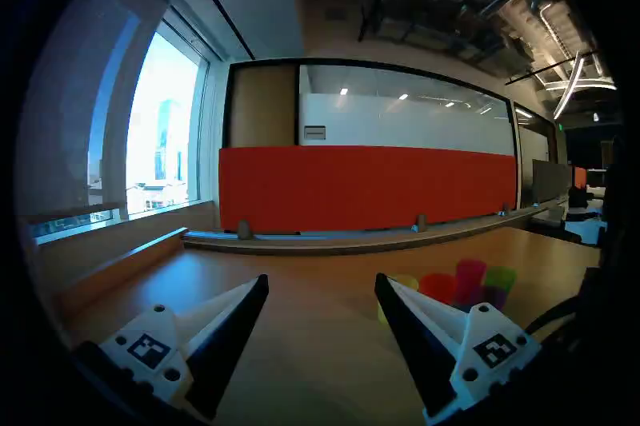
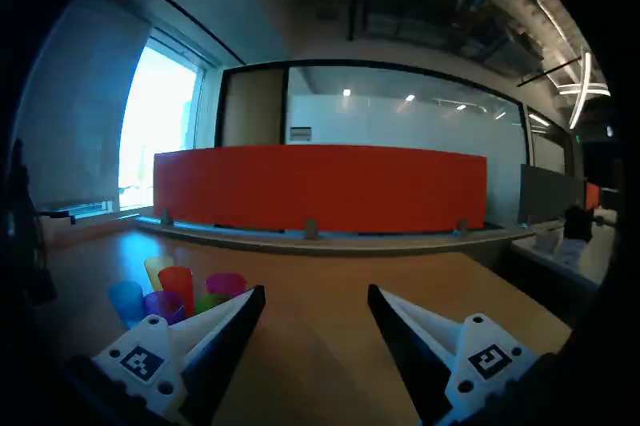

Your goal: Pour water

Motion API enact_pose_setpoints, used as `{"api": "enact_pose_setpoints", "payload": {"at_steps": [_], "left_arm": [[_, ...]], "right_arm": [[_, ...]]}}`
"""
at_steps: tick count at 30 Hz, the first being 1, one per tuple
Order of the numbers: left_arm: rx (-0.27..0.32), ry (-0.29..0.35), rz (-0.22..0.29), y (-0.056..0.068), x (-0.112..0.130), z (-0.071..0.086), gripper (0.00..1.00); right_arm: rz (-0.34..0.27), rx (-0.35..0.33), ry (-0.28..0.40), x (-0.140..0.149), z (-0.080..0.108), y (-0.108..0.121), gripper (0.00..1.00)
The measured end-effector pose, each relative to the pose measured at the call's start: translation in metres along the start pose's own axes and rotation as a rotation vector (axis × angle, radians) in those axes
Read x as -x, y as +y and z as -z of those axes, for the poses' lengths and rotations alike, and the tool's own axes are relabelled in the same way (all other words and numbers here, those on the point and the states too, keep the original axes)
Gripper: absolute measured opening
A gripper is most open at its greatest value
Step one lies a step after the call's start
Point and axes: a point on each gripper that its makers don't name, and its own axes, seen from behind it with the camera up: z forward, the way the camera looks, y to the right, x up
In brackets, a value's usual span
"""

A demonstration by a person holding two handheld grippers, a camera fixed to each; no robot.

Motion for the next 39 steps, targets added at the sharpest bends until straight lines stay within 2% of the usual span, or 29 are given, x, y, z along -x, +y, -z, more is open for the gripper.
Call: {"api": "enact_pose_setpoints", "payload": {"at_steps": [9, 17, 27, 35, 39], "left_arm": [[0.05, 0.008, 0.005, 0.007, -0.055, -0.005, 0.99], [0.081, -0.002, -0.01, 0.008, -0.091, -0.017, 0.99], [0.157, -0.016, 0.028, 0.02, -0.13, -0.027, 0.99], [0.2, -0.026, 0.006, 0.028, -0.132, -0.032, 0.99], [0.241, -0.042, -0.006, 0.034, -0.129, -0.032, 0.99]], "right_arm": [[0.022, -0.041, -0.009, -0.045, -0.008, -0.003, 1.0], [-0.008, -0.088, -0.023, -0.082, -0.016, -0.011, 1.0], [-0.007, -0.138, -0.015, -0.124, -0.023, -0.022, 1.0], [-0.009, -0.166, -0.025, -0.124, -0.025, -0.021, 1.0], [0.003, -0.214, -0.027, -0.124, -0.024, -0.026, 0.99]]}}
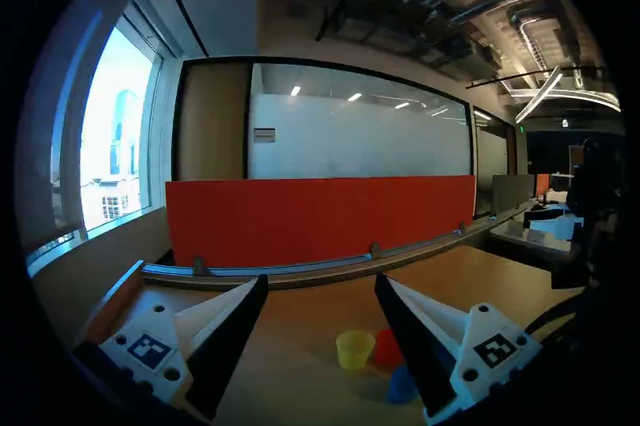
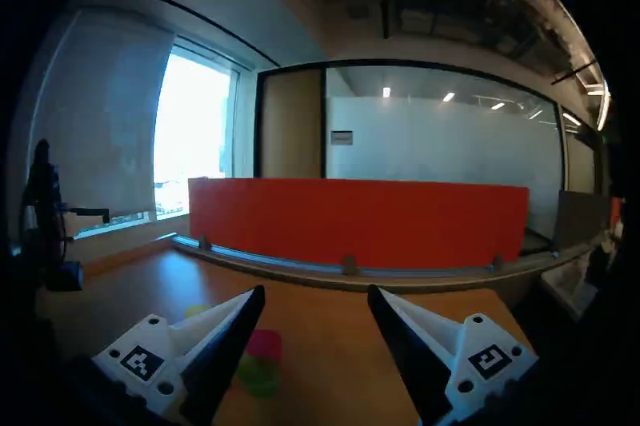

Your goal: Pour water

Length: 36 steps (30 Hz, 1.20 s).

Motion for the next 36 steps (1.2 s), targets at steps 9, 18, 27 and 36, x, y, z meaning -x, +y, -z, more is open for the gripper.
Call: {"api": "enact_pose_setpoints", "payload": {"at_steps": [9, 18, 27, 36], "left_arm": [[0.189, -0.017, 0.004, 0.038, 0.003, -0.001, 0.99], [0.305, -0.002, 0.033, 0.056, -0.011, 0.002, 0.99], [0.347, -0.041, -0.023, 0.061, 0.0, 0.002, 0.99], [0.417, -0.101, -0.063, 0.074, 0.021, -0.003, 0.99]], "right_arm": [[0.049, -0.197, -0.003, -0.01, 0.001, -0.036, 1.0], [0.094, -0.329, -0.014, -0.016, 0.0, -0.066, 1.0], [0.086, -0.384, -0.047, -0.013, -0.005, -0.069, 0.99], [0.127, -0.429, -0.126, 0.003, -0.01, -0.068, 1.0]]}}
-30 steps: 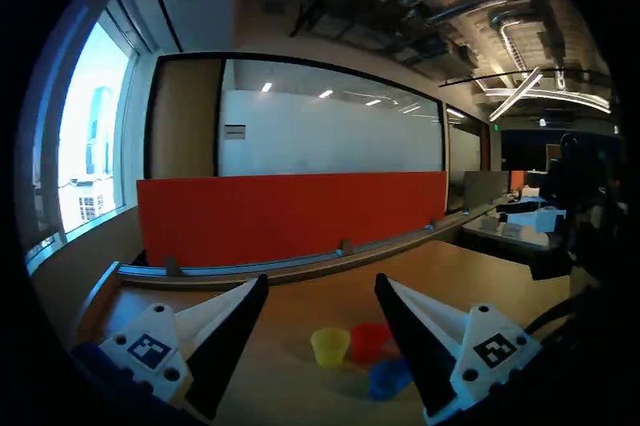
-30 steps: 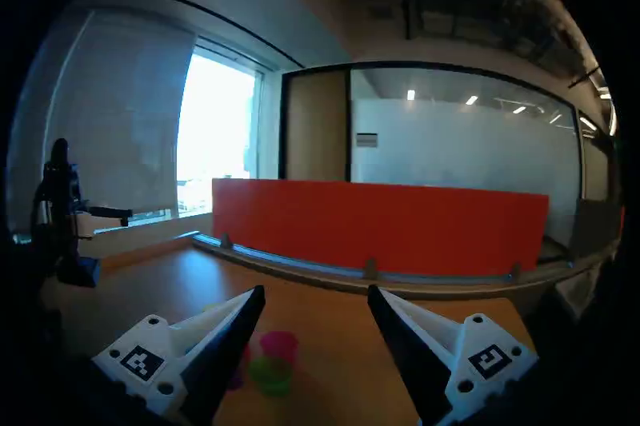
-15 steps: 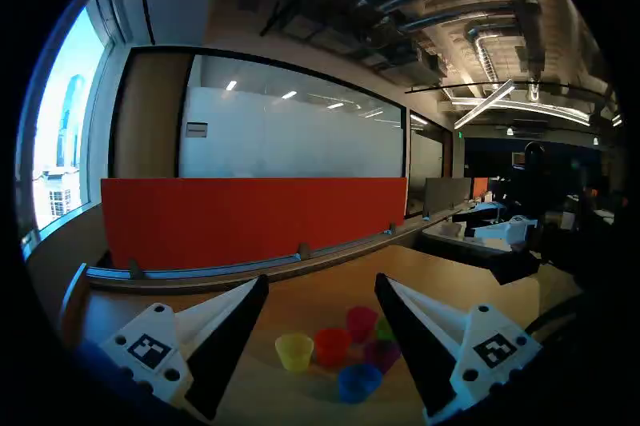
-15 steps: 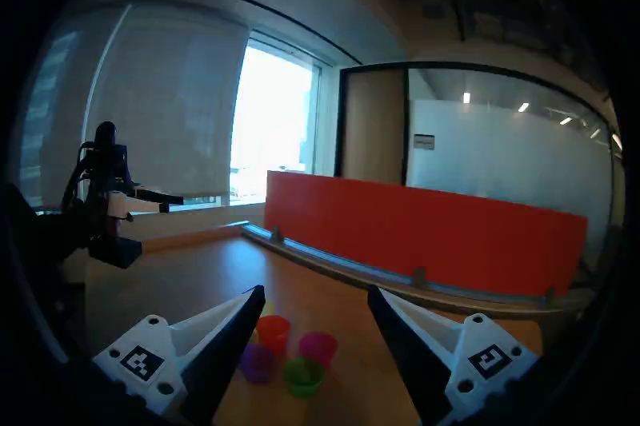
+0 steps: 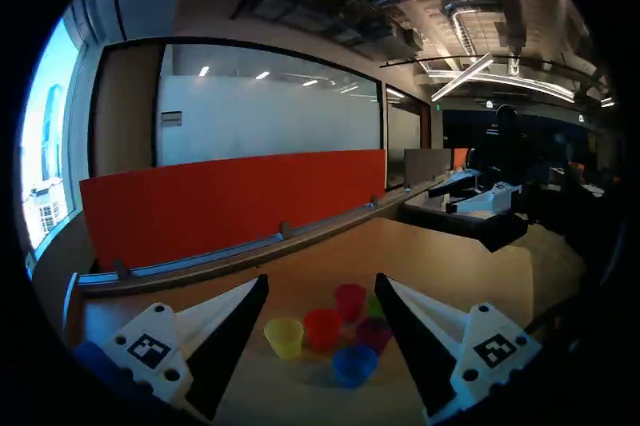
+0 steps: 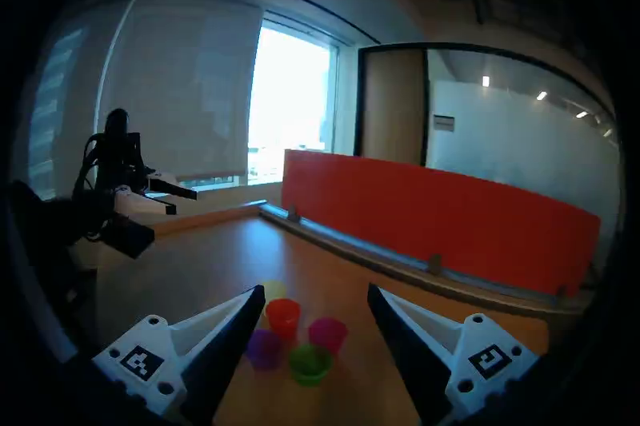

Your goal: Pour water

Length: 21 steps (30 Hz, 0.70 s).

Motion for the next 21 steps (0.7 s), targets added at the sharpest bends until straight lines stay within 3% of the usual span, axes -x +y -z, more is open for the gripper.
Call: {"api": "enact_pose_setpoints", "payload": {"at_steps": [11, 21], "left_arm": [[0.046, -0.069, -0.001, -0.002, 0.033, -0.015, 0.99], [0.136, -0.161, -0.025, 0.016, 0.074, -0.03, 0.99]], "right_arm": [[0.055, -0.045, -0.084, 0.033, -0.009, -0.001, 1.0], [0.069, -0.067, -0.151, 0.068, -0.027, 0.003, 1.0]]}}
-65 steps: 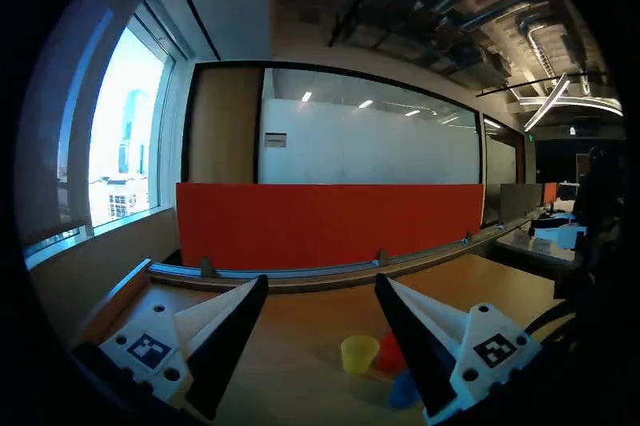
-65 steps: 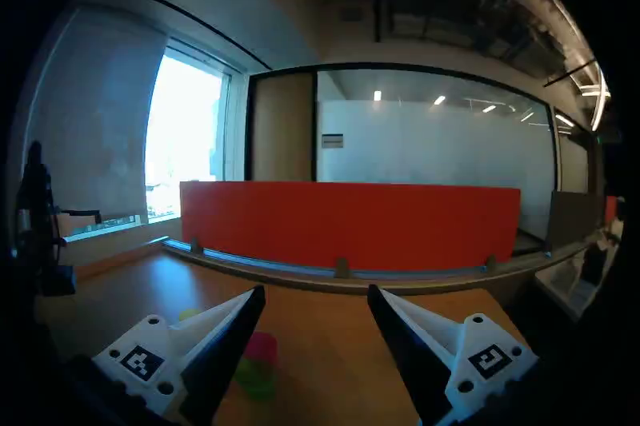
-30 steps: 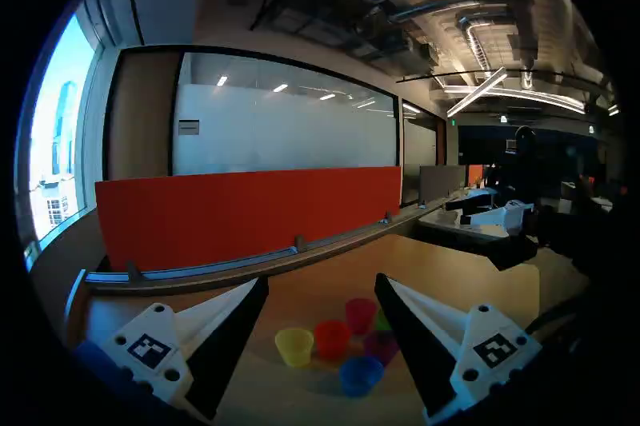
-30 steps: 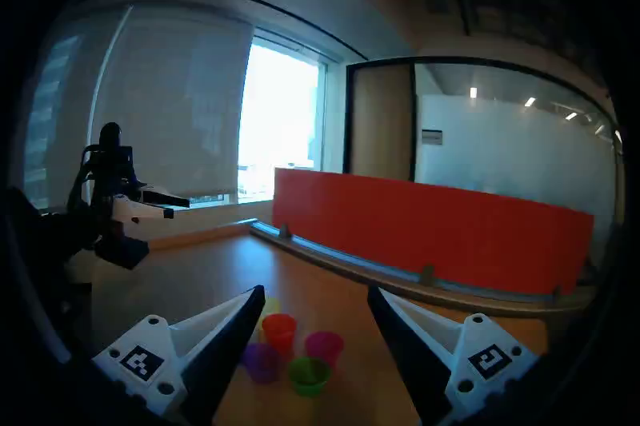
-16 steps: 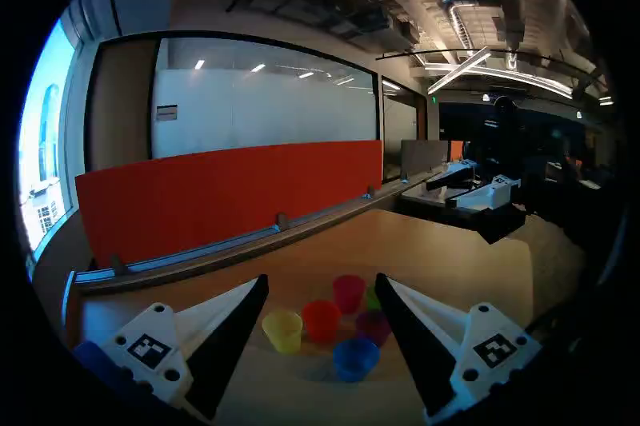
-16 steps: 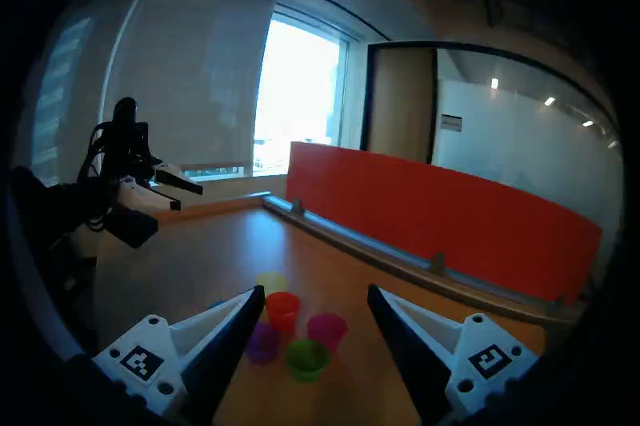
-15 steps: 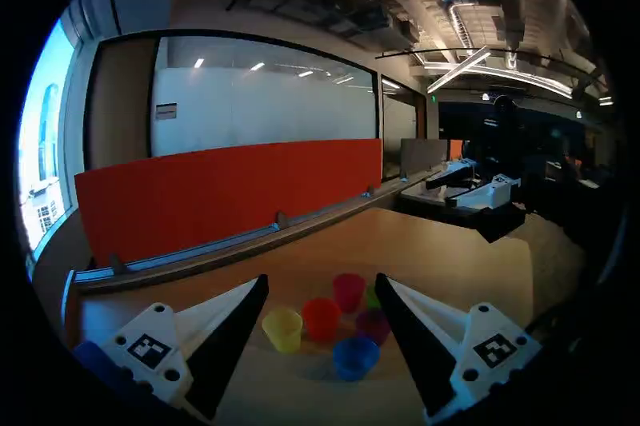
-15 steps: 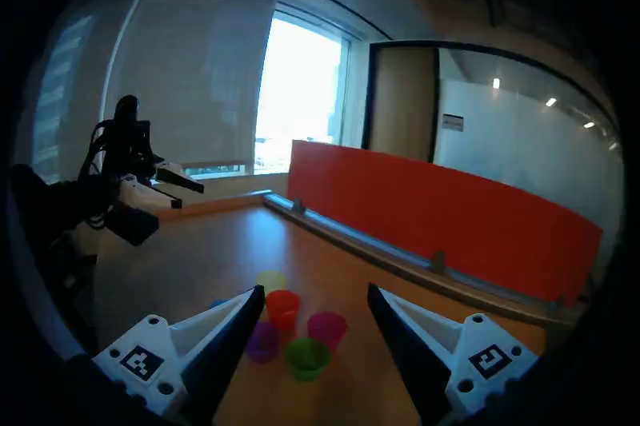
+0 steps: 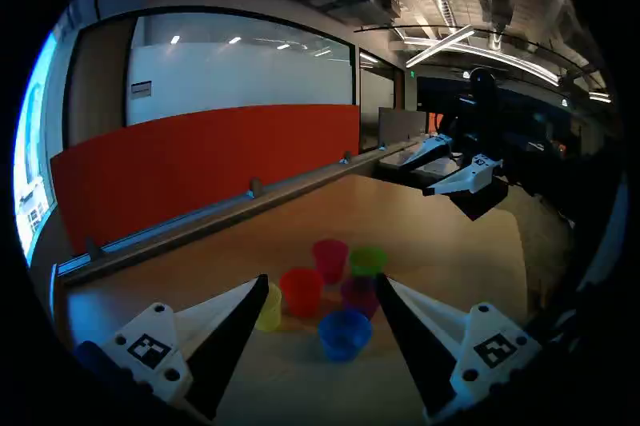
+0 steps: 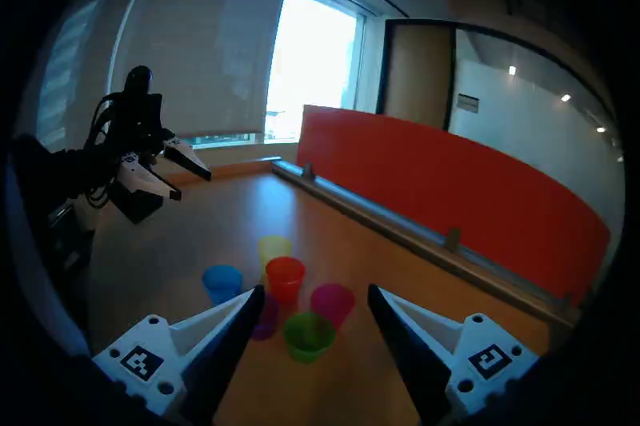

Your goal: Pour water

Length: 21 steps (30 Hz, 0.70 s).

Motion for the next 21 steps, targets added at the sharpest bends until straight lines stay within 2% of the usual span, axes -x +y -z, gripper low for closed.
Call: {"api": "enact_pose_setpoints", "payload": {"at_steps": [21], "left_arm": [[0.095, -0.173, -0.016, 0.019, 0.087, -0.037, 0.99]], "right_arm": [[0.025, -0.024, -0.137, 0.085, -0.04, 0.0, 1.0]]}}
